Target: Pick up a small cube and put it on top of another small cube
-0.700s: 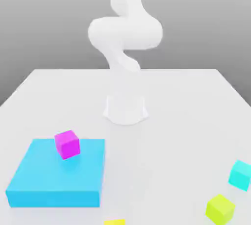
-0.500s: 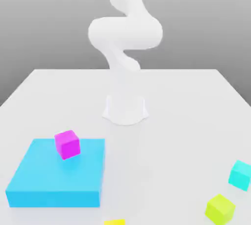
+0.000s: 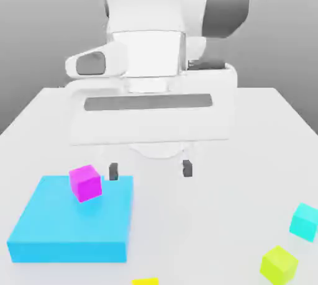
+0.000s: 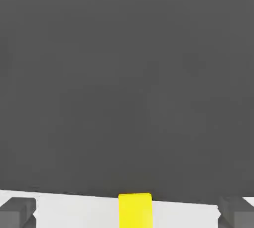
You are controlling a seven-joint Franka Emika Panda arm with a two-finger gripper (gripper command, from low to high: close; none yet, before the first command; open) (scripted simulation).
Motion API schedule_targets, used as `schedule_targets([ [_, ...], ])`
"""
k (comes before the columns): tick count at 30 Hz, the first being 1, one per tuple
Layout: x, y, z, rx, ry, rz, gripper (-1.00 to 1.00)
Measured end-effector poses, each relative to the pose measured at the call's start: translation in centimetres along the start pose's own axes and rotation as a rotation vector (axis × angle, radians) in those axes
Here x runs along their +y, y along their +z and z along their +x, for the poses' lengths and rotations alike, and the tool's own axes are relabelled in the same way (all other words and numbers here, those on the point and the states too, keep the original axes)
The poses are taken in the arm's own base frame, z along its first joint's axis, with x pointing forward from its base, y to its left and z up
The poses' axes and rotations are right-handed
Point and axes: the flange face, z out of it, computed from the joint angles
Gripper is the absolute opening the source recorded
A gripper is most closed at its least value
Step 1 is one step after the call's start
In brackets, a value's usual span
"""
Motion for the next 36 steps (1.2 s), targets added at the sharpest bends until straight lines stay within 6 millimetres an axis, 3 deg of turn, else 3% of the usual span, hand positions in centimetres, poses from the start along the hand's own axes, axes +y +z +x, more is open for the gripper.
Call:
schedule_targets([
  [8,3.1,14.1,-2.1,-0.137,-0.028,-0.139,0.0],
  [12,4.2,20.0,-3.0,-0.152,-0.032,-0.155,0.0],
  [13,4.4,21.1,-3.3,-0.152,-0.032,-0.155,-1.0],
  [20,4.5,21.3,-3.3,-0.153,-0.032,-0.155,-1.0],
  [25,3.1,15.9,-2.9,-0.156,-0.064,-0.153,-1.0],
  [36,-6.1,12.8,-12.7,-0.2,-0.753,-0.101,-1.0],
])
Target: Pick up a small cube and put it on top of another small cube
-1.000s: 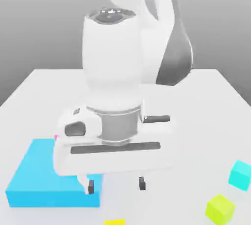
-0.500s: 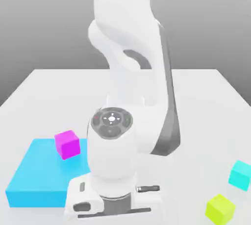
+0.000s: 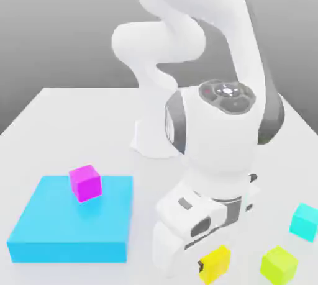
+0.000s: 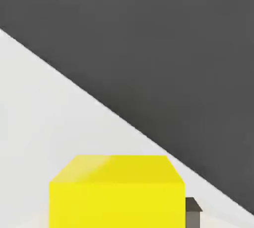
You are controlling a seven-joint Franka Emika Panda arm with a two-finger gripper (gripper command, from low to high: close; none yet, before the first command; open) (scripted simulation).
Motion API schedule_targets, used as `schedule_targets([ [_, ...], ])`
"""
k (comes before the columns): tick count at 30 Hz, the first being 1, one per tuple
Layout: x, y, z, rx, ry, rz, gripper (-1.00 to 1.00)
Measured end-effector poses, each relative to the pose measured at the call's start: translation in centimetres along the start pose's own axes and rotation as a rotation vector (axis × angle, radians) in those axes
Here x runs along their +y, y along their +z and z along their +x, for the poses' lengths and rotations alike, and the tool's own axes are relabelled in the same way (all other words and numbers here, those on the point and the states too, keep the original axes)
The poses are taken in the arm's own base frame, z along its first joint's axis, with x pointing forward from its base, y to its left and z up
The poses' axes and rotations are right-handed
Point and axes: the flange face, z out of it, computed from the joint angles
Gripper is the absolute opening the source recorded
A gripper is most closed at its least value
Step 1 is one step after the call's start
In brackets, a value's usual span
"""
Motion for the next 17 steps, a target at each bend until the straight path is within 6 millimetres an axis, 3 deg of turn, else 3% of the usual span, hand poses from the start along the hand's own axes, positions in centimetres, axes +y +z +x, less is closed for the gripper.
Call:
schedule_targets([
  [9,-10.3,-1.7,-3.7,0.001,-0.565,0.007,-1.0],
  [13,-11.2,3.1,-4.0,0.002,-0.61,0.008,-1.0],
  [14,-11.2,3.9,-4.1,0.002,-0.611,0.008,1.0],
  [17,-11.2,3.9,-4.1,0.002,-0.611,0.008,1.0],
])
